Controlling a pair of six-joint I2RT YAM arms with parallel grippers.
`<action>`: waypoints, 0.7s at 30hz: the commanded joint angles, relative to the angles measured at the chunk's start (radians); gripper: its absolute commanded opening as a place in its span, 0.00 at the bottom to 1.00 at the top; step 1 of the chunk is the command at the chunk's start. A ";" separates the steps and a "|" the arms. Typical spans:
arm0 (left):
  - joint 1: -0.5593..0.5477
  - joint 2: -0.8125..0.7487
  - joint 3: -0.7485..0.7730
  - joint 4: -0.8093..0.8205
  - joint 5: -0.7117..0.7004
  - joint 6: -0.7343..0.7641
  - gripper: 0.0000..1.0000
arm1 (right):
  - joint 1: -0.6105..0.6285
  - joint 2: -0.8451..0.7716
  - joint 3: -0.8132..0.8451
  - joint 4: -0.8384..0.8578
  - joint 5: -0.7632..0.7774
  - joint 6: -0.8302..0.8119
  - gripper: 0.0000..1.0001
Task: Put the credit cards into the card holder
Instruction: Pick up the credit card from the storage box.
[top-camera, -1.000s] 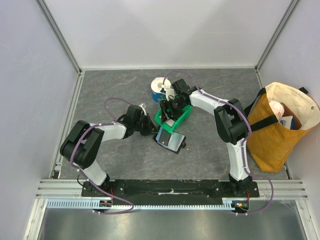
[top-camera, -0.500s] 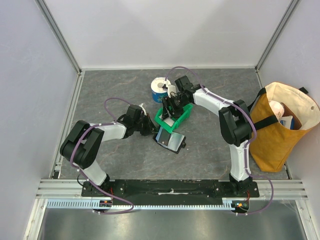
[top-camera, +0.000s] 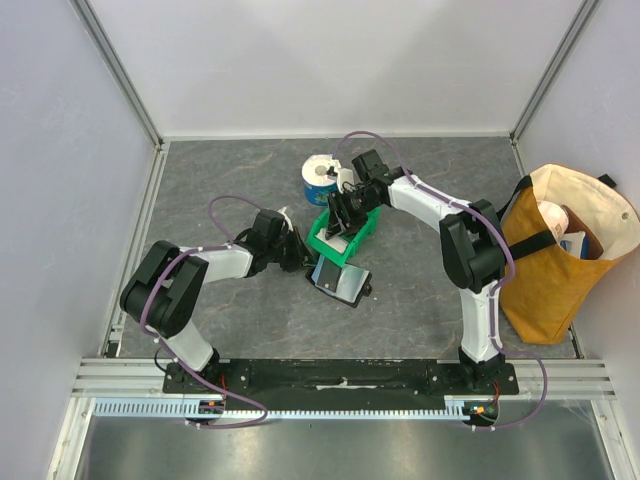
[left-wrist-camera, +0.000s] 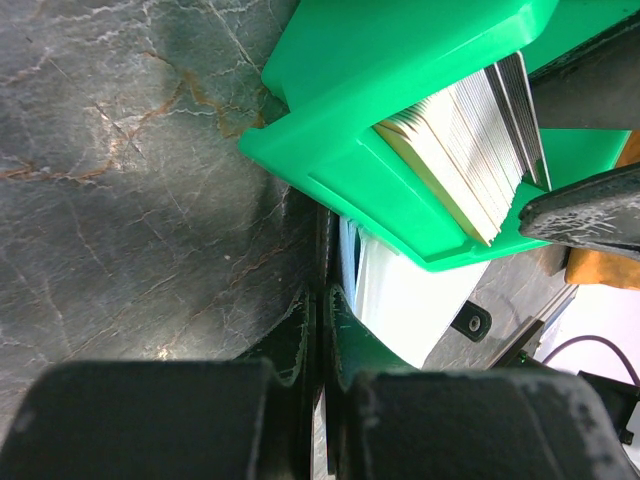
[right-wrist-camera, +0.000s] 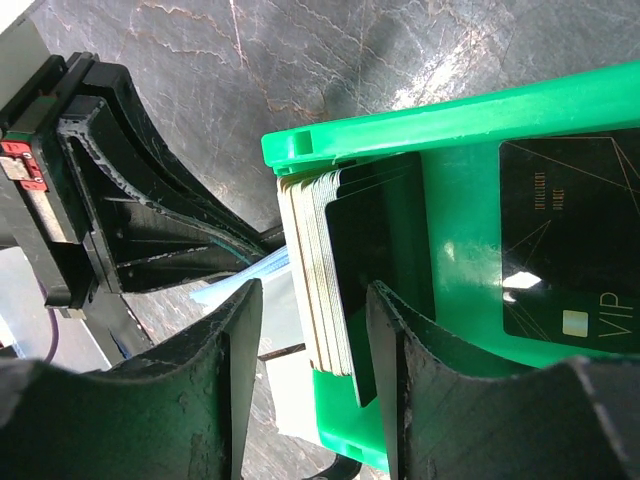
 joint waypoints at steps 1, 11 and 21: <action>0.011 0.007 0.039 0.035 -0.004 0.033 0.02 | -0.006 -0.070 -0.006 -0.006 -0.022 0.013 0.52; 0.009 0.004 0.040 0.032 -0.001 0.036 0.02 | -0.014 -0.067 -0.009 0.005 -0.011 0.019 0.56; 0.012 0.003 0.044 0.031 0.000 0.038 0.02 | -0.009 0.006 0.048 0.026 0.049 0.001 0.79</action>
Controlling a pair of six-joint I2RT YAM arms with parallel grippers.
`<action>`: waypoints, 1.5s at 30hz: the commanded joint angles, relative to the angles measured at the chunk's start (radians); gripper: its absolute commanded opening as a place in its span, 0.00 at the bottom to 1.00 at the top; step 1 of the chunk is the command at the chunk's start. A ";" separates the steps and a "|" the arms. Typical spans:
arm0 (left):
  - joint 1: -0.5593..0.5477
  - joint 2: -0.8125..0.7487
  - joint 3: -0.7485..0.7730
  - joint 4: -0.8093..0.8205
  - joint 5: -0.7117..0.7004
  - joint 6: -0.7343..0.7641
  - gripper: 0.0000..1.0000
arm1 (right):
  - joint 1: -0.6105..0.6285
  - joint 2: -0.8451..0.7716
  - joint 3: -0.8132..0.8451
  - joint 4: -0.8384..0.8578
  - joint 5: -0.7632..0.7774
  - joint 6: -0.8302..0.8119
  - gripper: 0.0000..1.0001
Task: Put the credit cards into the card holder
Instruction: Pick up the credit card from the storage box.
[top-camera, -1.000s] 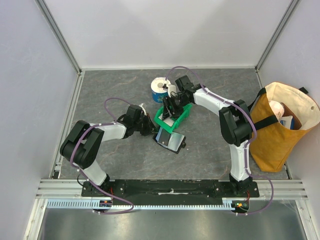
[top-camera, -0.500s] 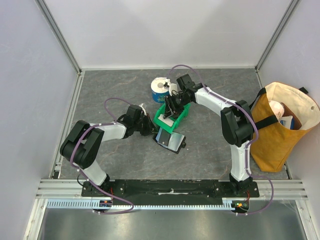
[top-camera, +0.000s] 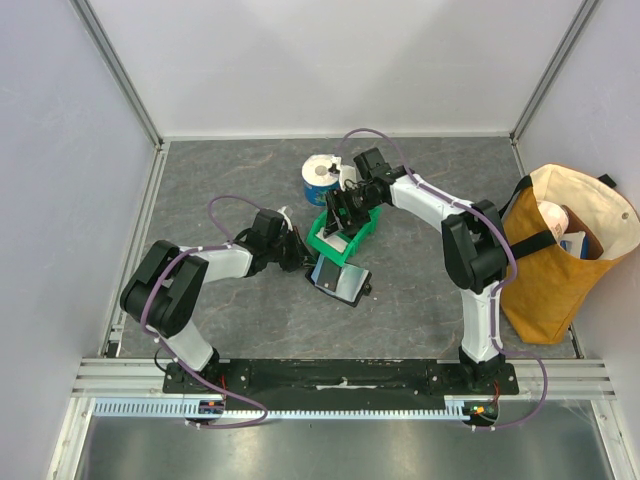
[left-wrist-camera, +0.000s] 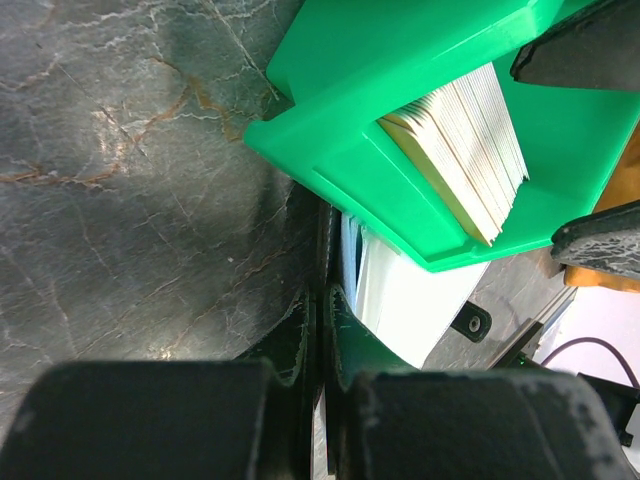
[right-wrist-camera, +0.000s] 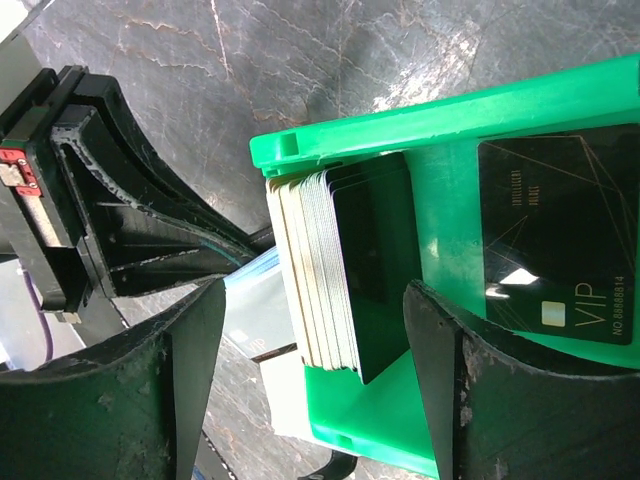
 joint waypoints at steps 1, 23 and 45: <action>0.008 0.000 0.042 0.031 -0.001 0.039 0.02 | 0.006 0.034 0.049 0.020 0.026 -0.018 0.80; 0.011 0.008 0.048 0.027 -0.002 0.037 0.02 | 0.031 -0.024 0.005 -0.017 -0.040 -0.029 0.66; 0.011 -0.001 0.027 0.036 0.003 0.034 0.02 | -0.005 -0.053 0.001 0.002 -0.002 0.004 0.29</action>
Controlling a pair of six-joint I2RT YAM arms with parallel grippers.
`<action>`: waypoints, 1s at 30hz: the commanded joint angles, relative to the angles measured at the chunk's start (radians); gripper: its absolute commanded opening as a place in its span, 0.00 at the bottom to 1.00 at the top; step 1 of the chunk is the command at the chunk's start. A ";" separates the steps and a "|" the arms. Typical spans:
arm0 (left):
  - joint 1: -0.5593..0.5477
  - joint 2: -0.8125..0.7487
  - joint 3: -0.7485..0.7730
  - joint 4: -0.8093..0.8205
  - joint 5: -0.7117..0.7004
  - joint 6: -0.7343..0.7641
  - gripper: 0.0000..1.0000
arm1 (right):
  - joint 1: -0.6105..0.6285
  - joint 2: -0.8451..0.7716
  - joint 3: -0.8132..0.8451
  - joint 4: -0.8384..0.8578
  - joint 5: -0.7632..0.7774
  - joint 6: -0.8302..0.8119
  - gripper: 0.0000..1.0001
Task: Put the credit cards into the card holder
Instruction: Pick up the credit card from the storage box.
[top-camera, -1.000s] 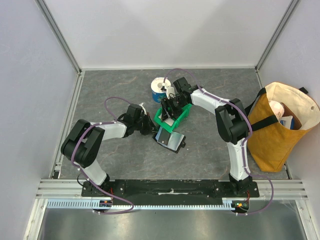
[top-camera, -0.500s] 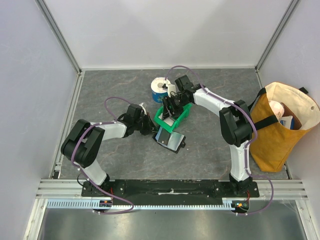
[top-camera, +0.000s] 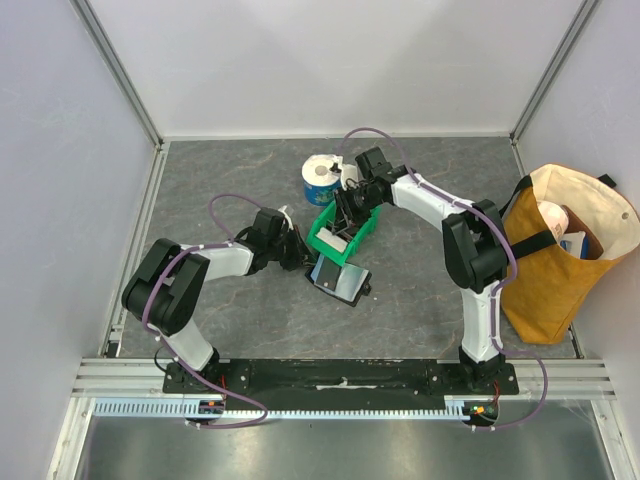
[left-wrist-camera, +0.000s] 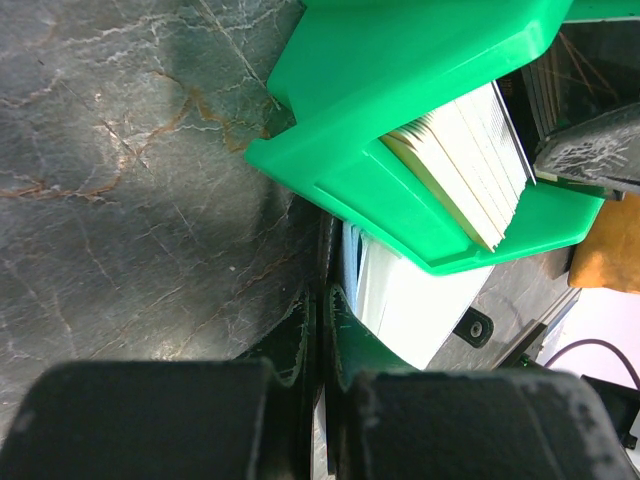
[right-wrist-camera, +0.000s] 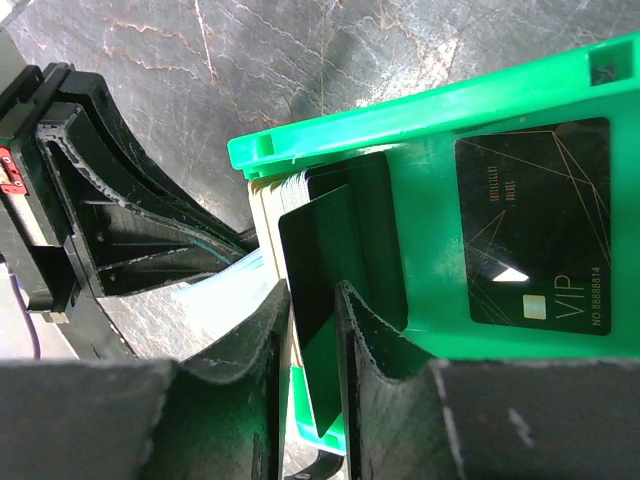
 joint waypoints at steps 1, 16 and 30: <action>0.009 -0.017 0.010 0.046 0.004 0.023 0.02 | -0.009 -0.058 0.002 -0.001 -0.021 0.025 0.27; 0.006 -0.043 -0.021 0.046 0.016 0.021 0.02 | 0.010 -0.125 0.005 0.096 0.322 0.059 0.00; -0.022 -0.239 -0.186 0.014 0.013 0.014 0.02 | 0.088 -0.590 -0.329 0.073 0.822 0.174 0.00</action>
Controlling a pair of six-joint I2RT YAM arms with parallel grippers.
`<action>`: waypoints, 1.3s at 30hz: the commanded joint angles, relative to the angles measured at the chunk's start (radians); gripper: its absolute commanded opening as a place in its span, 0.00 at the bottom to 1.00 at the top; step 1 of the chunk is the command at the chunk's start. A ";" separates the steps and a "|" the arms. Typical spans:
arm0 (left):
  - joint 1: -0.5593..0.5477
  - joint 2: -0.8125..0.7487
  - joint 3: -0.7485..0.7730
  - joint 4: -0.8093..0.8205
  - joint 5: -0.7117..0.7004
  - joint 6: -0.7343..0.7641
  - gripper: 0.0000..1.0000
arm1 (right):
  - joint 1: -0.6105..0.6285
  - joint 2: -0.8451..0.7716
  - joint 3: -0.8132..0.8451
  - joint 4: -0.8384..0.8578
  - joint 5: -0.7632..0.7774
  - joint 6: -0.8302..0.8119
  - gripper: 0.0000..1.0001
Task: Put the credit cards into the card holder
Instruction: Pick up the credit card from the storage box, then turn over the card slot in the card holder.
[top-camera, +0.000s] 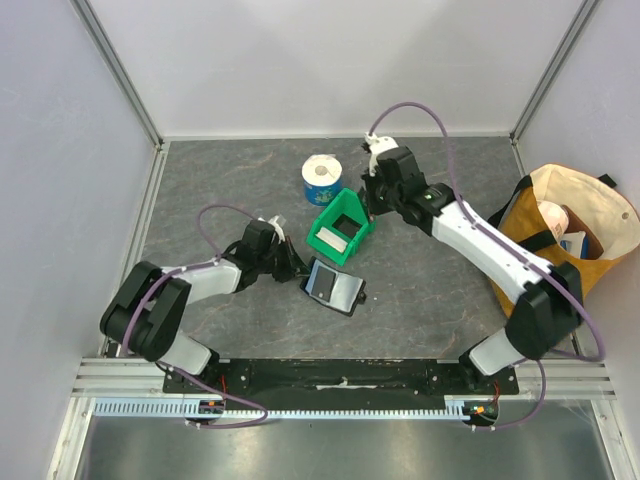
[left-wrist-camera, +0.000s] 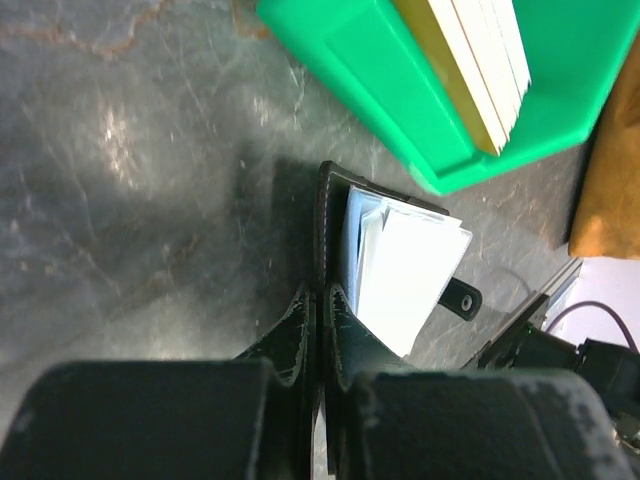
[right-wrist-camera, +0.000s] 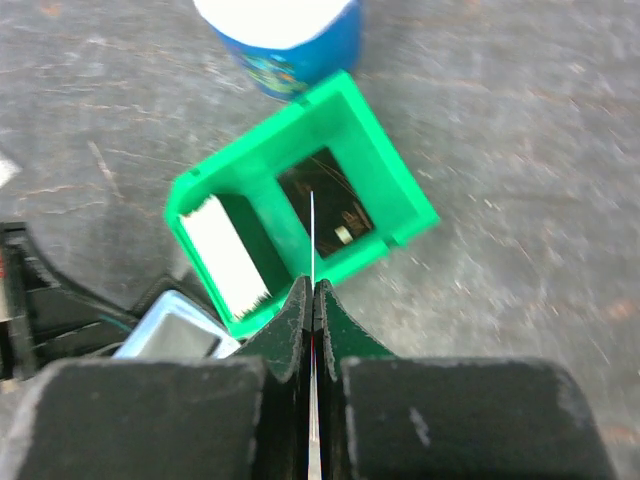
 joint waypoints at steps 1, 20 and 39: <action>-0.026 -0.108 -0.062 -0.007 -0.001 0.011 0.02 | -0.002 -0.130 -0.145 -0.086 0.187 0.102 0.00; -0.074 -0.288 -0.185 -0.057 -0.075 -0.036 0.02 | 0.039 -0.132 -0.532 0.055 0.138 0.284 0.09; -0.077 -0.282 -0.192 -0.050 -0.061 -0.029 0.02 | 0.038 -0.123 -0.527 0.032 0.099 0.242 0.21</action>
